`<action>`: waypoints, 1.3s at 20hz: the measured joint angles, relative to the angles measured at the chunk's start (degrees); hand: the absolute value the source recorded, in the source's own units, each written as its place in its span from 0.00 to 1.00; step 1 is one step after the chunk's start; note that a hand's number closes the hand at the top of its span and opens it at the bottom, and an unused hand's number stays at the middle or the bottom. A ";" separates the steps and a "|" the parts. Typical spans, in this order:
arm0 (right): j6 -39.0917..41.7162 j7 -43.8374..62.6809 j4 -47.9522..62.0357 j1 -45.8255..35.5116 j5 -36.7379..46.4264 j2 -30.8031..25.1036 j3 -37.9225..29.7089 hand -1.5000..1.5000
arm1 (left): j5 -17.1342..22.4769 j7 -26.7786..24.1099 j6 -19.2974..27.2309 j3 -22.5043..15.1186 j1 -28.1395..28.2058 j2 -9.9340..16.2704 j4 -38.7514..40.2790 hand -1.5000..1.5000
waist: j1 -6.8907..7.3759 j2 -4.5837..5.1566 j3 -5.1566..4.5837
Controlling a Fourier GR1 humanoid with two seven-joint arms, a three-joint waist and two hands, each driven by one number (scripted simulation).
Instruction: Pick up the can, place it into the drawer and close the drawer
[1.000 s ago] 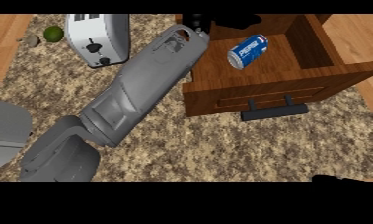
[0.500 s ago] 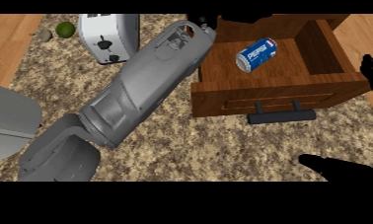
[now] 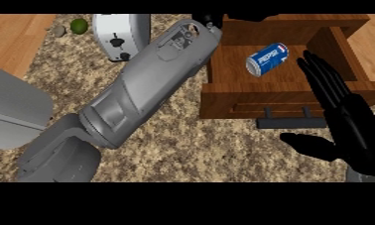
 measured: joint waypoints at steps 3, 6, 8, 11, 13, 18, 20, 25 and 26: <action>-2.70 -0.08 5.72 -1.80 5.29 0.30 1.58 0.00 | -0.90 1.05 0.00 0.22 0.08 0.88 -1.13 0.00 | 0.84 -0.20 -0.01; -6.77 -1.25 12.30 -3.60 7.99 1.57 1.61 0.00 | -2.03 3.01 -0.03 0.19 0.86 2.46 -3.23 0.00 | 1.38 -0.39 0.00; -9.85 -1.92 16.64 -4.96 8.99 2.65 0.92 0.00 | -2.77 4.58 -0.24 -0.07 1.97 4.13 -5.45 0.00 | 1.78 -0.50 0.01; -14.18 -2.81 23.41 -8.01 10.91 3.92 0.05 0.00 | -3.90 7.40 -0.70 -0.75 3.35 6.82 -9.15 0.00 | 2.40 -0.77 -0.22; -16.20 -3.67 26.98 -10.11 11.74 4.09 -0.71 0.00 | -4.75 9.23 -0.55 -1.21 4.75 8.49 -12.05 0.00 | 2.53 -1.06 -0.52; -21.65 -5.30 35.55 -14.85 14.71 4.17 -2.43 0.00 | -5.95 12.33 -2.08 -1.37 7.67 13.78 -18.11 0.00 | 3.08 -1.52 -1.12; -23.69 -5.61 38.39 -16.22 16.17 4.18 -2.88 0.00 | -6.36 13.70 -2.23 -1.55 8.65 15.46 -20.37 0.00 | 3.27 -1.72 -1.35; -28.14 -5.76 46.28 -21.05 19.08 3.89 -4.84 0.00 | -6.69 16.02 -3.22 -1.58 11.74 19.07 -25.66 0.00 | 4.04 -1.80 -1.60; -29.19 -5.74 47.98 -22.10 19.78 3.84 -5.22 0.00 | -6.80 16.63 -3.45 -1.56 11.81 19.81 -26.35 0.00 | 4.14 -1.78 -1.64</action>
